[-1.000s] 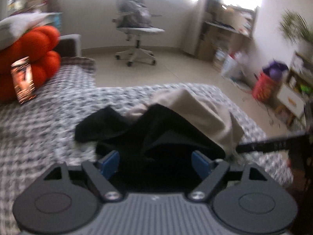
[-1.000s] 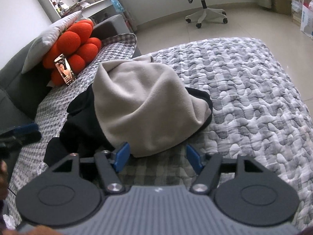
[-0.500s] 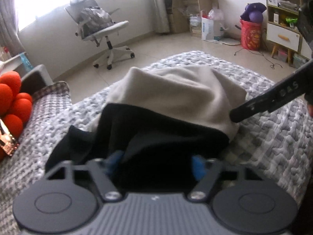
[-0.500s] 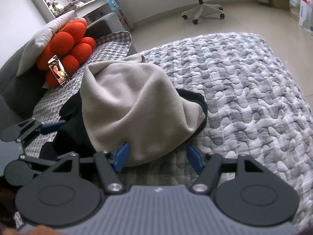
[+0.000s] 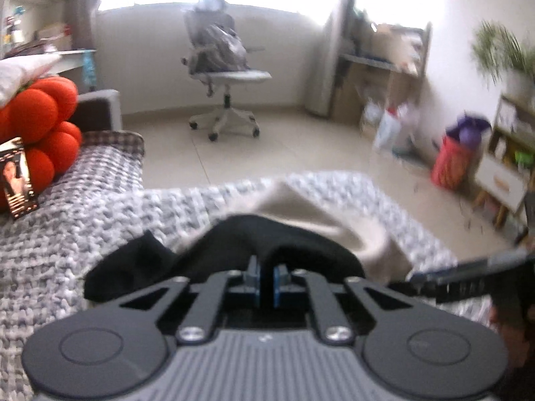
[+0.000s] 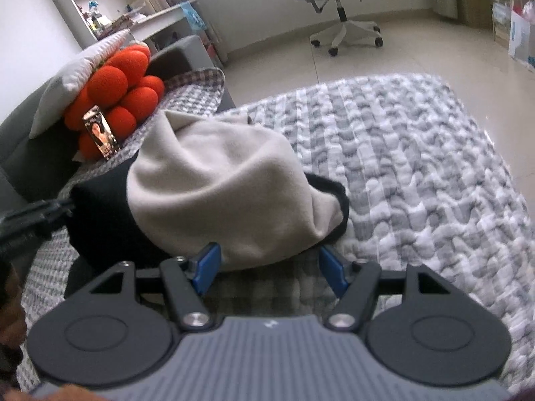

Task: Fold clothes

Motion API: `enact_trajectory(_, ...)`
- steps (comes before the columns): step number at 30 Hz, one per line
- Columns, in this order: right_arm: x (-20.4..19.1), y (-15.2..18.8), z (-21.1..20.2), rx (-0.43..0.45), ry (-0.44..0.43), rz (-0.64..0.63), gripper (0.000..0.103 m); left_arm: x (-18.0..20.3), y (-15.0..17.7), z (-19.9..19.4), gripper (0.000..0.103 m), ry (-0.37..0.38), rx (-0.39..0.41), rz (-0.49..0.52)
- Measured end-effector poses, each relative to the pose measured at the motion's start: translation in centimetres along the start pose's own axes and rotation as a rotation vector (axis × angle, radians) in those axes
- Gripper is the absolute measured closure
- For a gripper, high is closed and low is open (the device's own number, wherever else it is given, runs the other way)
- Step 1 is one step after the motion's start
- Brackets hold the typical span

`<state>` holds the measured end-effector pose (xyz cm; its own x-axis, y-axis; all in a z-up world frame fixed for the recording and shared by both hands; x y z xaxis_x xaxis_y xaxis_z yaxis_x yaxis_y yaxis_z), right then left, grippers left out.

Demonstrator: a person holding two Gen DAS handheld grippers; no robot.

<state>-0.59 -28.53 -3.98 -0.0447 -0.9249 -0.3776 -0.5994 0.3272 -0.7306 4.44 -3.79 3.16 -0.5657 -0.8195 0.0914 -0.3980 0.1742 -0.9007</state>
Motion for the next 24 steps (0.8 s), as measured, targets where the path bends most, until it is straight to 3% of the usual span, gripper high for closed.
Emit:
enact_trajectory(6,-0.2,-0.7,-0.7,0.028,-0.004,-0.015,0.034,-2.1,-3.2,-2.1,0.096,-0.061,0.117,-0.092)
enact_trajectory(12,-1.1,-0.8,-0.5,0.031,-0.022,-0.042,0.031,-5.0,-5.2,-2.8,0.096,-0.15,0.183,-0.162)
enact_trajectory(24,-4.3,-1.1,2.4,-0.002,-0.067,-0.171,0.031,-12.9,-6.5,-1.9,0.096,-0.3,0.222,-0.355)
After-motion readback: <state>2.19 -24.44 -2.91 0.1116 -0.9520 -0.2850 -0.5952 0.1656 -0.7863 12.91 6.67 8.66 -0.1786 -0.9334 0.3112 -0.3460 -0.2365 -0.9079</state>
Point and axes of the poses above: each gripper's, at about its wrist camera, not at the fingertips, and z roughly the way its jaws point, x to its right, y to its underside, the point moved 3 cm from there along z, roughly the way its jaws point, and after that the axes turned 8 degrees about x, right-handed, at the moved point
